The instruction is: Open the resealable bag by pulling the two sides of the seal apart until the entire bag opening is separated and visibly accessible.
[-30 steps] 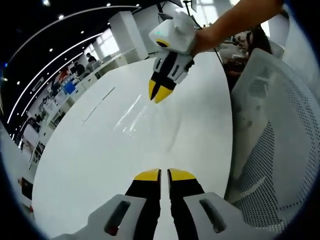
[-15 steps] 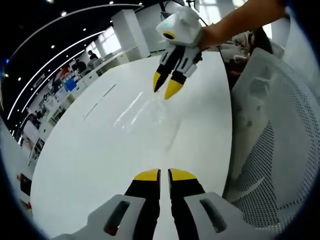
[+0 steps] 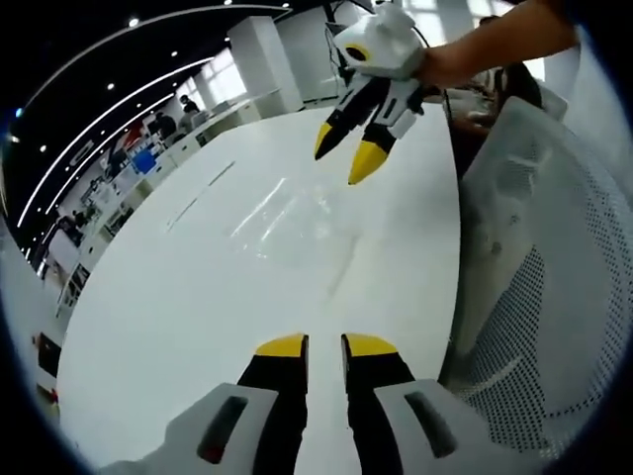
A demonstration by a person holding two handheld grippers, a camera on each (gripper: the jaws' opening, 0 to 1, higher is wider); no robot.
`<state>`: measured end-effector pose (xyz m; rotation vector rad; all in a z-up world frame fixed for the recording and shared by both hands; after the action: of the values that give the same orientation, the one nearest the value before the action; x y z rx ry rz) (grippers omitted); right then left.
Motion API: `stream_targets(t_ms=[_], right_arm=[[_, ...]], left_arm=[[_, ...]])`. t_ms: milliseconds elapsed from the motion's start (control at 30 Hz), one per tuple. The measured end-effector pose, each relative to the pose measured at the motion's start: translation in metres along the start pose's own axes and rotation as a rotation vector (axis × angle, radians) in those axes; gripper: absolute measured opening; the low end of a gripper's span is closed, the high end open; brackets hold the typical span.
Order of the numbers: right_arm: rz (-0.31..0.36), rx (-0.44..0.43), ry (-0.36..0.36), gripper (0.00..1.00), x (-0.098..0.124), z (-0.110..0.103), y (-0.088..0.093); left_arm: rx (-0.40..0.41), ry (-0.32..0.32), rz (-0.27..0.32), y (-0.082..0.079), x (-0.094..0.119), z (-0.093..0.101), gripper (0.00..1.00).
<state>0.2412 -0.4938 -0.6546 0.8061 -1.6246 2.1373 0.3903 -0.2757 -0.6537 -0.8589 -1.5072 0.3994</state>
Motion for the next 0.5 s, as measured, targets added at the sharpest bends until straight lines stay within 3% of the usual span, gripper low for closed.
stream_targets(t_ms=[133, 300, 500], right_arm=[[-0.002, -0.055, 0.012, 0.57, 0.003, -0.005, 0.002], [0.047, -0.121, 0.056, 0.71, 0.010, -0.014, 0.004], [0.049, -0.168, 0.059, 0.79, 0.013, -0.024, 0.011]], left_arm=[[0.020, -0.013, 0.004, 0.001, 0.001, 0.000, 0.26], [0.077, -0.056, 0.028, 0.002, 0.007, -0.003, 0.46], [0.172, -0.079, 0.026, 0.009, 0.010, -0.008, 0.61]])
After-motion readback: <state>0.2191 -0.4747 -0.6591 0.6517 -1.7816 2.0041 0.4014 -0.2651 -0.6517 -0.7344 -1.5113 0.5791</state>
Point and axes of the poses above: the point that each gripper's makers call its tool centre point, and the gripper's own axes: x roughly backward along the fingers, z roughly to its right, y roughly out of its underside, the point moved 9 cm from there along x, roughly backward along the fingers, and after that the axes turned 7 degrees about x, right-handed, at the moved point
